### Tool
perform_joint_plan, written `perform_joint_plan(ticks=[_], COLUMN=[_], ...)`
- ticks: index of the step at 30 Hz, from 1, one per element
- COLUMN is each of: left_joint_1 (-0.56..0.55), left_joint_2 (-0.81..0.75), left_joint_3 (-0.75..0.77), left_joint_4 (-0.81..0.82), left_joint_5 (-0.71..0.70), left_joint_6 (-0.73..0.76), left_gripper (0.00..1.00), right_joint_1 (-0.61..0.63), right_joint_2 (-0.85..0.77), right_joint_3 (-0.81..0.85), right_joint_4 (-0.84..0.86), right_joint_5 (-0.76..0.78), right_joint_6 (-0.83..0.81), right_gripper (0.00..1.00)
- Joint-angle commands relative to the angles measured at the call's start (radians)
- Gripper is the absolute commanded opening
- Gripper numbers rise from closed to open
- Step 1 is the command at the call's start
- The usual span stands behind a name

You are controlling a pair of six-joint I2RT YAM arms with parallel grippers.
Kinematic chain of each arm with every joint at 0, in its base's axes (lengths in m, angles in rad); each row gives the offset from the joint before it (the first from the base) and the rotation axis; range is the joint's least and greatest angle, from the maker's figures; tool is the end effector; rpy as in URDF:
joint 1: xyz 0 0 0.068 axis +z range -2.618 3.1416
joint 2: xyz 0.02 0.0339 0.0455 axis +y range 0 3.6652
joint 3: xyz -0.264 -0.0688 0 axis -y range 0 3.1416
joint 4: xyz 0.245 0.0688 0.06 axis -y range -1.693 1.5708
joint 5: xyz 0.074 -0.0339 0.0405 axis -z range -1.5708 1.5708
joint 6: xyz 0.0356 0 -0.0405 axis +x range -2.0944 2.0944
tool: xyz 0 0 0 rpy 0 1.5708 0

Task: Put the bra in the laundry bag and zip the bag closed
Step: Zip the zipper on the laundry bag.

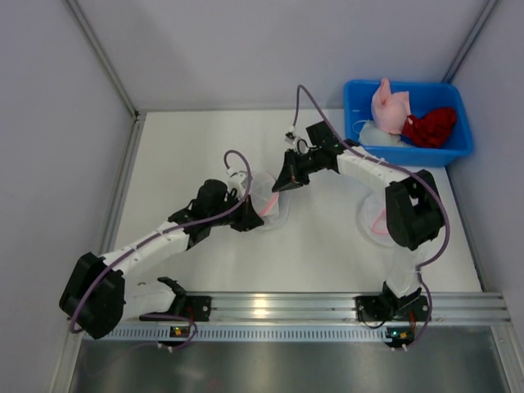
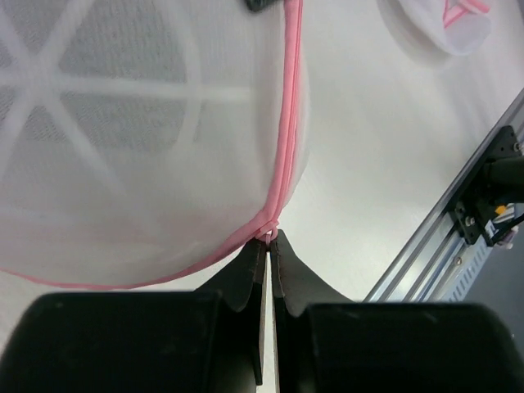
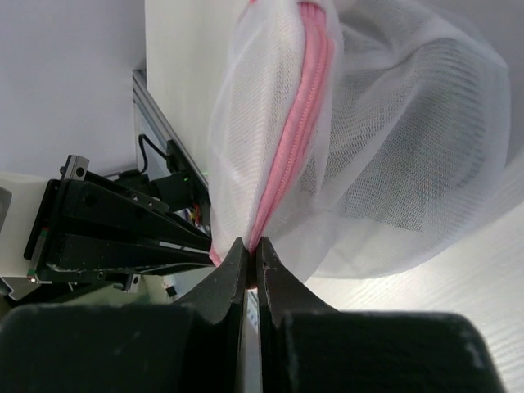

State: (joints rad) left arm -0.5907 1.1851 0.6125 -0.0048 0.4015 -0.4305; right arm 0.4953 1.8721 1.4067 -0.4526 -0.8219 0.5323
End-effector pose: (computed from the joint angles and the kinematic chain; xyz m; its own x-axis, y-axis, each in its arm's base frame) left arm 0.1987 -0.1500 0.2175 -0.7394 0.0333 -0.6724 0.5238 0.6559 -0.5435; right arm 0.3430 0.2149 0.2312 -0.9651 -0.1286 -0.2281 -0.2614 0.5256 0.8096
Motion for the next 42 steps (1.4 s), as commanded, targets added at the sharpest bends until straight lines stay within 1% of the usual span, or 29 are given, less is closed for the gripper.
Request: perform_joint_plan(ticks=[1, 5, 8, 12, 13, 14, 16, 17, 19, 20, 21, 23, 25, 29, 33, 37, 40, 41, 42], left_joint_1=[0.015, 0.025, 0.026, 0.025, 0.026, 0.026, 0.026, 0.025, 0.023, 0.023, 0.022, 0.017, 0.003, -0.037, -0.064, -0.092, -0.098, -0.1, -0.103], left_joint_2=[-0.067, -0.1, -0.12, -0.13, -0.122, -0.116, -0.095, -0.085, -0.056, -0.045, -0.038, -0.021, -0.004, 0.05, 0.113, 0.13, 0.139, 0.14, 0.14], left_joint_3=[-0.022, -0.019, -0.014, -0.014, -0.011, 0.004, 0.024, 0.038, 0.079, 0.093, 0.11, 0.118, 0.128, 0.168, 0.214, 0.24, 0.254, 0.259, 0.259], left_joint_4=[-0.105, -0.155, -0.199, -0.21, -0.212, -0.212, -0.202, -0.195, -0.182, -0.175, -0.15, -0.117, -0.08, -0.06, -0.057, -0.052, -0.05, -0.052, -0.052], left_joint_5=[0.003, 0.031, 0.036, 0.059, 0.059, 0.059, 0.039, 0.034, 0.019, 0.013, 0.014, 0.002, -0.01, -0.107, -0.173, -0.23, -0.24, -0.24, -0.239], left_joint_6=[0.094, 0.217, 0.281, 0.294, 0.282, 0.251, 0.213, 0.181, 0.151, 0.127, 0.115, 0.076, 0.065, 0.021, -0.02, -0.033, -0.053, -0.053, -0.053], left_gripper=[0.0, 0.0, 0.0, 0.0, 0.0, 0.0, 0.0, 0.0, 0.0, 0.0, 0.0, 0.0, 0.0, 0.0, 0.0, 0.0, 0.0, 0.0, 0.0], right_joint_1=[-0.038, -0.047, -0.051, -0.052, -0.051, -0.05, -0.047, -0.046, -0.052, -0.055, -0.064, -0.075, -0.089, -0.083, -0.046, -0.011, 0.015, 0.023, 0.026], right_joint_2=[0.025, 0.055, 0.087, 0.14, 0.157, 0.157, 0.156, 0.148, 0.121, 0.11, 0.093, 0.046, 0.0, -0.062, -0.112, -0.14, -0.128, -0.123, -0.114], right_joint_3=[0.078, 0.133, 0.195, 0.28, 0.287, 0.291, 0.299, 0.299, 0.295, 0.291, 0.276, 0.252, 0.213, 0.12, 0.034, -0.044, -0.075, -0.086, -0.087], right_joint_4=[-0.014, -0.035, -0.047, -0.051, -0.034, -0.023, -0.006, -0.008, -0.026, -0.035, -0.041, -0.055, -0.069, -0.075, -0.071, -0.035, -0.02, -0.012, -0.005], right_joint_5=[0.015, 0.029, 0.05, 0.046, 0.041, 0.035, 0.035, 0.04, 0.052, 0.061, 0.069, 0.072, 0.067, 0.029, 0.001, -0.022, -0.02, -0.02, -0.02], right_joint_6=[-0.083, -0.141, -0.173, -0.17, -0.148, -0.137, -0.12, -0.12, -0.127, -0.133, -0.137, -0.147, -0.156, -0.141, -0.109, -0.081, -0.066, -0.057, -0.043], right_gripper=[0.0, 0.0, 0.0, 0.0, 0.02, 0.13, 0.3, 0.52, 0.7, 0.81, 0.86, 0.91, 0.91, 0.91, 0.9, 0.88, 0.83, 0.79, 0.77])
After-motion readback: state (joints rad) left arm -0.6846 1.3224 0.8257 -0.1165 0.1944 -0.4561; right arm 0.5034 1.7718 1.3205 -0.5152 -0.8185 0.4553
